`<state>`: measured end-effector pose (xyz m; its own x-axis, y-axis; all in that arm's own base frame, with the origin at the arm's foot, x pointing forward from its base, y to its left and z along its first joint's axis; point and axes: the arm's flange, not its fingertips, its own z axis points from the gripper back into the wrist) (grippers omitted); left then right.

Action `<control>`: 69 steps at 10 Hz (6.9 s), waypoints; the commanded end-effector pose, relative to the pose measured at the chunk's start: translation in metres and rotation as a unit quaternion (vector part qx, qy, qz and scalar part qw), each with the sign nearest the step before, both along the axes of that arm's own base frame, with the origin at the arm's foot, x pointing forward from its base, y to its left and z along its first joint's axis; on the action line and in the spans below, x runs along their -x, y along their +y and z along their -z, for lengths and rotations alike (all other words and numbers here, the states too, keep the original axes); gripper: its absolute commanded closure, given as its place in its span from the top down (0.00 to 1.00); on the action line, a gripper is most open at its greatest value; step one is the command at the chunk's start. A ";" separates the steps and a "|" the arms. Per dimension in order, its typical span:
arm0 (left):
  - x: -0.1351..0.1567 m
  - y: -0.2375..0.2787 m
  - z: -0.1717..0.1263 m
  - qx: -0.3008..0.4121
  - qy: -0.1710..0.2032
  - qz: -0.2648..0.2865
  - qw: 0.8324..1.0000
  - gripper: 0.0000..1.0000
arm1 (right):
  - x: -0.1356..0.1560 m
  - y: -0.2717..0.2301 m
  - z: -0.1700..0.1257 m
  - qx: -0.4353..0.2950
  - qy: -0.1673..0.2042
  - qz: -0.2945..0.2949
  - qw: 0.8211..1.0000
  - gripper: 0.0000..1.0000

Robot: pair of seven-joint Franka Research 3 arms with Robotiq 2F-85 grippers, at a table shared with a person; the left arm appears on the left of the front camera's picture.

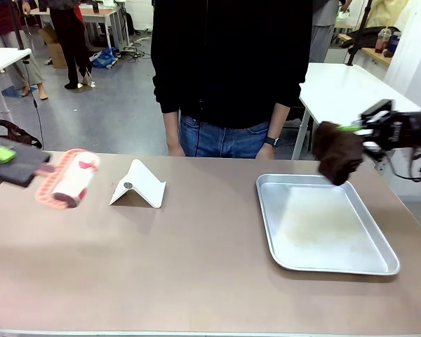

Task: Clean the surface of the table.
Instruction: Return the Lint Roller and towel to their original positions.

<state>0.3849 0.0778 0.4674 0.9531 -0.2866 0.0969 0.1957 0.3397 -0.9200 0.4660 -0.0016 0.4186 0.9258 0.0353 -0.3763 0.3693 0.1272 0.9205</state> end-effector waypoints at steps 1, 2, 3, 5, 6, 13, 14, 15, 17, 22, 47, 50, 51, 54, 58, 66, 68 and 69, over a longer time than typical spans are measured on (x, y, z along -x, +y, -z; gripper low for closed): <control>-0.021 -0.043 -0.028 -0.040 0.027 -0.045 0.998 0.22 | 0.020 0.051 0.001 0.055 -0.030 -0.013 0.998 0.13; -0.033 -0.071 -0.040 -0.077 0.025 -0.062 0.995 0.22 | 0.031 0.081 0.006 0.081 -0.041 -0.016 0.996 0.13; -0.047 -0.095 -0.049 -0.128 0.036 -0.049 0.990 0.22 | 0.043 0.116 0.015 0.099 -0.047 -0.015 0.994 0.13; -0.068 -0.127 -0.047 -0.193 0.046 -0.036 0.979 0.22 | 0.058 0.165 0.040 0.156 -0.088 0.003 0.984 0.13; -0.078 -0.139 -0.043 -0.213 0.045 -0.046 0.975 0.22 | 0.060 0.178 0.051 0.167 -0.100 0.017 0.981 0.13; -0.103 -0.147 -0.026 -0.226 0.039 -0.084 0.970 0.22 | 0.062 0.180 0.057 0.178 -0.098 0.013 0.979 0.13; -0.110 -0.144 -0.024 -0.228 0.034 -0.097 0.968 0.22 | 0.061 0.174 0.058 0.168 -0.091 0.011 0.981 0.13; -0.103 -0.155 -0.024 -0.258 -0.002 -0.102 0.961 0.22 | 0.066 0.186 0.043 0.238 -0.124 0.045 0.962 0.13; -0.114 -0.173 -0.024 -0.276 -0.018 -0.115 0.954 0.22 | 0.063 0.218 0.045 0.277 -0.144 0.045 0.949 0.13; -0.154 -0.183 -0.015 -0.319 0.007 -0.140 0.937 0.22 | 0.031 0.254 0.067 0.365 -0.121 0.038 0.922 0.13; -0.207 -0.214 0.041 -0.399 0.067 -0.093 0.910 0.79 | 0.027 0.241 0.102 0.323 -0.067 0.023 0.944 0.64; -0.204 -0.211 0.037 -0.400 0.062 -0.099 0.909 1.00 | 0.026 0.240 0.101 0.324 -0.065 0.019 0.944 1.00; -0.201 -0.206 0.034 -0.399 0.059 -0.106 0.909 1.00 | 0.026 0.240 0.099 0.327 -0.068 0.018 0.942 1.00; -0.182 -0.186 0.020 -0.394 0.047 -0.133 0.908 1.00 | 0.023 0.241 0.080 0.363 -0.090 0.005 0.928 1.00; -0.126 -0.155 -0.017 -0.358 0.000 -0.147 0.922 1.00 | 0.024 0.214 0.037 0.416 -0.105 0.003 0.903 1.00; 0.009 -0.068 -0.009 -0.153 -0.039 -0.172 0.972 1.00 | 0.106 0.051 -0.006 0.195 -0.084 0.005 0.977 1.00; 0.006 -0.037 0.003 -0.098 -0.030 -0.199 0.975 1.00 | 0.116 0.013 -0.006 0.147 -0.087 0.004 0.985 1.00; 0.004 -0.018 0.009 -0.060 -0.029 -0.222 0.973 1.00 | 0.115 -0.006 -0.001 0.112 -0.087 -0.001 0.990 1.00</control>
<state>0.3736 0.0490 0.4654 0.9864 0.1125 0.1202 0.0328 0.5813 -0.8131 0.3464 0.0058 0.4270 0.9716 -0.0758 -0.2243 0.2360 0.3862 0.8917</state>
